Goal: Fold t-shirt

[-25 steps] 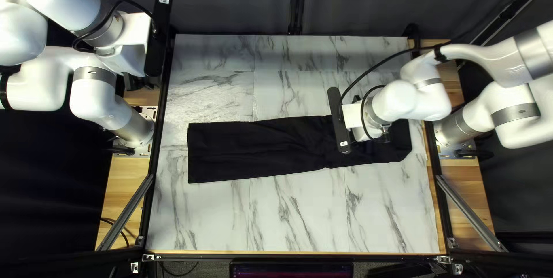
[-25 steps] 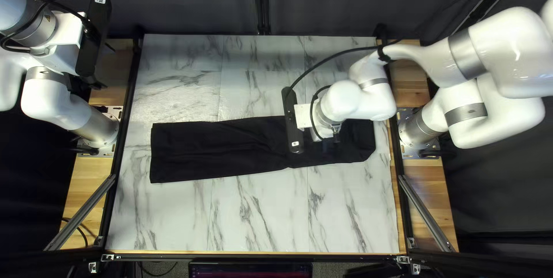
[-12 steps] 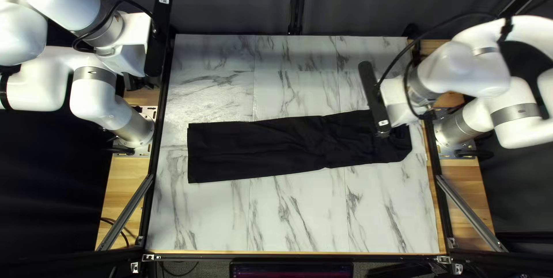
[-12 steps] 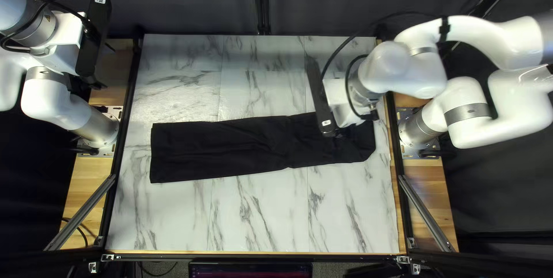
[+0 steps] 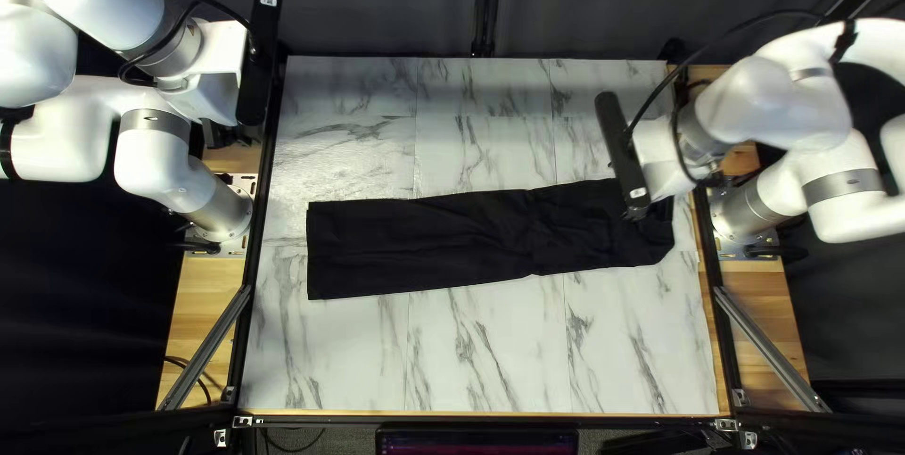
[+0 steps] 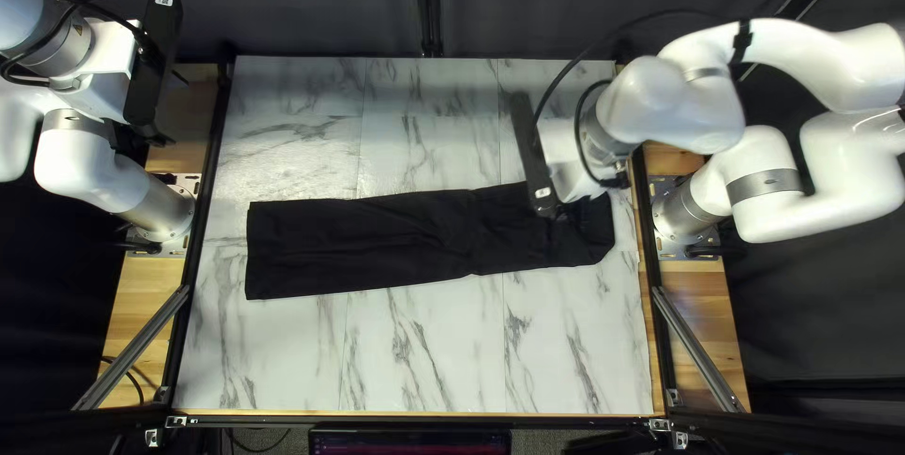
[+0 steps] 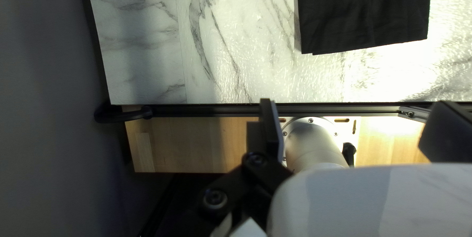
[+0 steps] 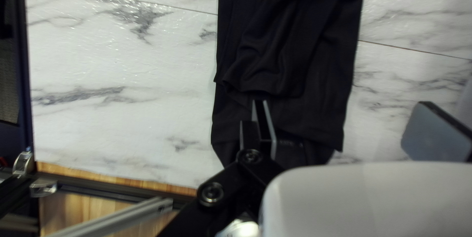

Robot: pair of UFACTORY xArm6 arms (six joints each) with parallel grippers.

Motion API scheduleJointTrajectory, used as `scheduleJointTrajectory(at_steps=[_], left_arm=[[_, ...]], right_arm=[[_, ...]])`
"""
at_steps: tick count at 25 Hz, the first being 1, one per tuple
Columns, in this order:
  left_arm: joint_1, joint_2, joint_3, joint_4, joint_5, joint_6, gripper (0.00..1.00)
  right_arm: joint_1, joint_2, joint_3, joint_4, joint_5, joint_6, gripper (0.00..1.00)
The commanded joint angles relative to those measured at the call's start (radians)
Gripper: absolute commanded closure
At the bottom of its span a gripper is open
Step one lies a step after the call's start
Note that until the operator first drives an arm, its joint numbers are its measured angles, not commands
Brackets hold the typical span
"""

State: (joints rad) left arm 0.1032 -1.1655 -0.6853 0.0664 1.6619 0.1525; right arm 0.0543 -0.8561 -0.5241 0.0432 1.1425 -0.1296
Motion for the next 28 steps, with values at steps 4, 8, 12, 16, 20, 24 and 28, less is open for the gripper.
scheduleJointTrajectory(at_steps=[4, 8, 12, 16, 20, 24, 28], left_arm=[[0.000, 0.000, 0.000, 0.000, 0.000, 0.000, 0.00], [0.000, 0.000, 0.000, 0.000, 0.000, 0.000, 0.00], [0.000, 0.000, 0.000, 0.000, 0.000, 0.000, 0.00], [0.000, 0.000, 0.000, 0.000, 0.000, 0.000, 0.00], [0.000, 0.000, 0.000, 0.000, 0.000, 0.000, 0.00], [0.000, 0.000, 0.000, 0.000, 0.000, 0.000, 0.00], [0.000, 0.000, 0.000, 0.000, 0.000, 0.000, 0.00]], right_arm=[[0.094, -0.026, -0.208, -0.105, 0.241, 0.212, 0.00], [0.107, -0.029, -0.208, -0.113, 0.246, 0.238, 0.00], [0.107, -0.029, -0.208, -0.113, 0.246, 0.238, 0.00], [0.107, -0.029, -0.208, -0.113, 0.246, 0.238, 0.00], [0.107, -0.029, -0.208, -0.113, 0.246, 0.238, 0.00], [0.107, -0.029, -0.208, -0.113, 0.246, 0.238, 0.00], [0.107, -0.029, -0.208, -0.113, 0.246, 0.238, 0.00]])
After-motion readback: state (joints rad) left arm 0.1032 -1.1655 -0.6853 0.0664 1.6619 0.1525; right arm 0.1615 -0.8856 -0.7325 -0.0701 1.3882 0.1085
